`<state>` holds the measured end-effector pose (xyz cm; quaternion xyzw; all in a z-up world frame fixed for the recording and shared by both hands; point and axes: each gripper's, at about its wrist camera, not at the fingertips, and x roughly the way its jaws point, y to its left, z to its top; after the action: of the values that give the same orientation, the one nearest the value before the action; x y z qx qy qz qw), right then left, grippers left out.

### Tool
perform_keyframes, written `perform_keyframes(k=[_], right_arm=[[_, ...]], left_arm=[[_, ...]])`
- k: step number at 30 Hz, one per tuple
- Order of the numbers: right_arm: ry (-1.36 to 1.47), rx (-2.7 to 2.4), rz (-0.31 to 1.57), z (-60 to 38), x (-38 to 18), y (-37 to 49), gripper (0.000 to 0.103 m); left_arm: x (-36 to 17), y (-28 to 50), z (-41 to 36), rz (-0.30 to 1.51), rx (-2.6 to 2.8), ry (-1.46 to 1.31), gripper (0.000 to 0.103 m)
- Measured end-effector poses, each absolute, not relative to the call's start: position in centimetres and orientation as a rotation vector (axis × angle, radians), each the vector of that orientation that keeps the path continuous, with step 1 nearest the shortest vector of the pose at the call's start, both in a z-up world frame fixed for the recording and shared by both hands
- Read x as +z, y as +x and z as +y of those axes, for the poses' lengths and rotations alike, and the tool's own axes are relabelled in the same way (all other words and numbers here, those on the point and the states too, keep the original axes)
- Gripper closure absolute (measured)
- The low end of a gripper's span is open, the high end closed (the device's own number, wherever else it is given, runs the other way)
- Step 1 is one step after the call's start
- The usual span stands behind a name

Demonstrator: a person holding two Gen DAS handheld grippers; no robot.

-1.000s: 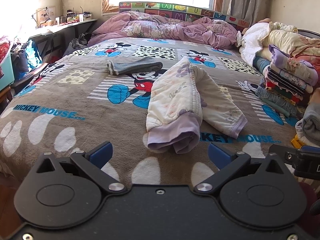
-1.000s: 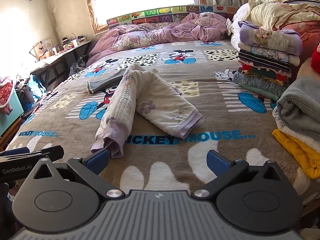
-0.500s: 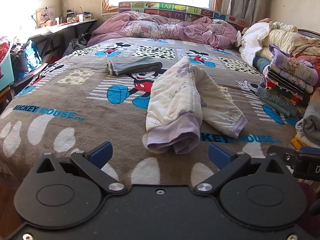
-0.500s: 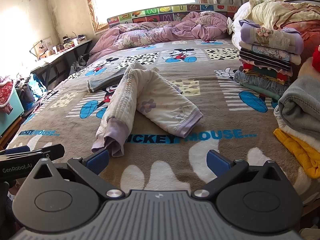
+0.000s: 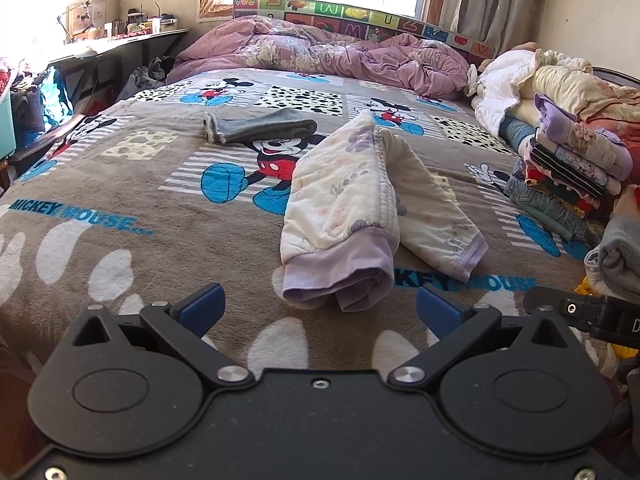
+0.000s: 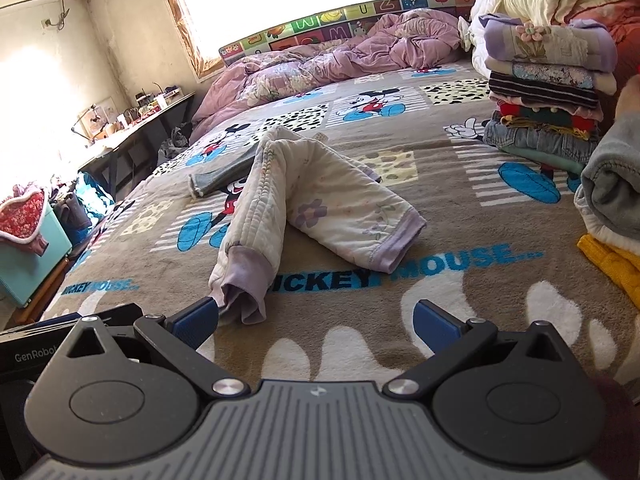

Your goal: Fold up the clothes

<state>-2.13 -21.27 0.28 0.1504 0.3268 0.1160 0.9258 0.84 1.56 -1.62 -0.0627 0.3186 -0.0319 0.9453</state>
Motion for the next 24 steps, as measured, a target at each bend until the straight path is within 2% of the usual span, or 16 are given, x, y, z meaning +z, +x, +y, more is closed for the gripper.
perform_keyframes(k=[7,12,17,20,24], right_arm=[[0.380,0.273,0.641,-21.9,-1.7,0.7,0.000],[0.381,0.304,0.566,-22.0,-3.9,3.1,0.000],[0.420,0.296,0.583,-23.0,-7.3,5.9,0.000],[0.523,0.301,0.604,-24.6,-9.2,7.8,0.000],[0.655,0.278,0.606,-26.5,-11.4,9.8,0.000]], left_arm=[[-3.1,2.4,1.5,0.620,-0.095,-0.123,0.000],[-4.6,4.1,1.0,0.689,-0.129,-0.095,0.000],[-5.9,5.2,0.5,0.684,-0.074,-0.046,0.001],[-6.8,6.2,1.3,0.705,-0.080,-0.138,0.003],[-8.1,7.6,2.4,0.727,-0.083,-0.301,0.017]])
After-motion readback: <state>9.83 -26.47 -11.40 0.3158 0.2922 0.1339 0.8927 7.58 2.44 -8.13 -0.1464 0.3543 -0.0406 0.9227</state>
